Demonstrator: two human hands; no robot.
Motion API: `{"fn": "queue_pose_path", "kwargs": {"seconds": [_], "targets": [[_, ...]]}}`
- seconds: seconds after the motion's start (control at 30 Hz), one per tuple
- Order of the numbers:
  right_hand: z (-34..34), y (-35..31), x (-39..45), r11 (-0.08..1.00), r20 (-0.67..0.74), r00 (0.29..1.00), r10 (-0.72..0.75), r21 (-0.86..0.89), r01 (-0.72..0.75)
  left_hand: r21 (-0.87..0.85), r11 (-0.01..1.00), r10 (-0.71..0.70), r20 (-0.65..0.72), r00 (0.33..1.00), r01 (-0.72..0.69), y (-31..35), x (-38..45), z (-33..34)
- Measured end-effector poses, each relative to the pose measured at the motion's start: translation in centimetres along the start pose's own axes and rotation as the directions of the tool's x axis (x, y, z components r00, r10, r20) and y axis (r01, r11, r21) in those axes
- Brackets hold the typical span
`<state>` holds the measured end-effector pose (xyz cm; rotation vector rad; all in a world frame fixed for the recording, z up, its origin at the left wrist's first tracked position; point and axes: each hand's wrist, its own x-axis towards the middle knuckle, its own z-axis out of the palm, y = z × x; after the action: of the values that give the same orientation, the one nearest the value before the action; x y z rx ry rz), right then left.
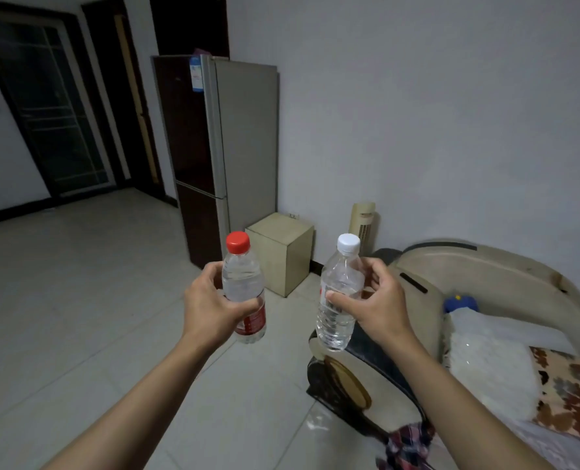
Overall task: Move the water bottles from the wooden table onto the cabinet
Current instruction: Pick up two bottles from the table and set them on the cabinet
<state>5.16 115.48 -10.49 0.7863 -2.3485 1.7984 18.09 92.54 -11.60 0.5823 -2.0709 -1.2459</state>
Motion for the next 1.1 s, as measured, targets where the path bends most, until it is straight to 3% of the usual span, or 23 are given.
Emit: {"fn": "queue_pose_path", "kwargs": {"seconds": [0.67,0.9,1.1], "targets": [[18.7,4.1,25.6,0.997,-0.015,1.000,-0.007,-0.075,0.006,-0.076,0.997,0.024,0.032,0.999,-0.021,-12.2,29.9,0.0],[24.2,7.9,32.5,0.995,0.042,0.999,0.029,-0.098,-0.025,-0.067,0.997,-0.039,0.078,0.996,0.044,-17.2,37.6,1.4],[27.2,13.3,41.8,0.999,0.037,0.998,0.047,-0.012,-0.047,-0.012,0.997,-0.072,0.074,0.995,0.074,-19.8,47.3,5.2]]}}
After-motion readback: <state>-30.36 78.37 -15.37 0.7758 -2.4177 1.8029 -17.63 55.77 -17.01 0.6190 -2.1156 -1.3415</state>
